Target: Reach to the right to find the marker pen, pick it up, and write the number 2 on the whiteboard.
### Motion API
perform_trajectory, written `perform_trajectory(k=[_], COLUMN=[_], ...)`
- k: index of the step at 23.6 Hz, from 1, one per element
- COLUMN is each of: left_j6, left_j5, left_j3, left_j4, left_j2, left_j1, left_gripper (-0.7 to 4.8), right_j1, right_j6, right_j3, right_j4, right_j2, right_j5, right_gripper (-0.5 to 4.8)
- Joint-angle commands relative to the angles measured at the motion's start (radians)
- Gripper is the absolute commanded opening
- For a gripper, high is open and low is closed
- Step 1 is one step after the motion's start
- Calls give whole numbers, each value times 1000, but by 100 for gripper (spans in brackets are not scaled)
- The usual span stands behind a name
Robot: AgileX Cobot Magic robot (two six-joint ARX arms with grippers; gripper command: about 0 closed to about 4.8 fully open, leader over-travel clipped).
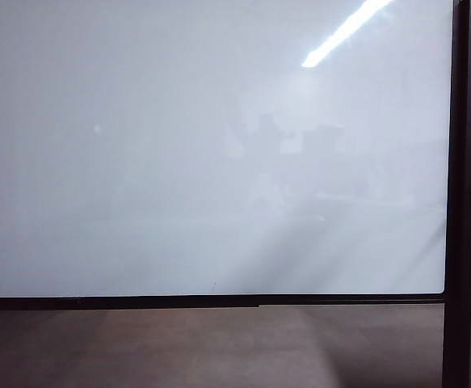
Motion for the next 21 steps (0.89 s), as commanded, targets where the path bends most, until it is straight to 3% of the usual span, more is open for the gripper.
perform_trajectory(k=[1, 7, 9, 12, 15, 21], left_j6=[0, 0, -39, -138, -143, -158], left_j5=[4, 3, 4, -24, -21, 10], left_j3=[1, 2, 8, 66, 145, 348], left_j4=[22, 24, 49, 35, -17, -56], left_j2=[1, 1, 1, 1, 1, 81], left_j1=[1, 1, 0, 0, 0, 0], left_gripper=[-5, -5, -5, -5, -5, -5], right_j1=[0, 0, 0, 0, 0, 0], right_j6=[-3, -2, -2, -2, 40, 39], right_j3=[-2, -1, 23, 123, 245, 482], right_j4=[10, 5, 8, -44, -145, -147], right_j2=[0, 0, 0, 0, 11, 146], right_j5=[15, 15, 16, 16, 17, 42], right_gripper=[-2, -2, -2, -2, -2, -2])
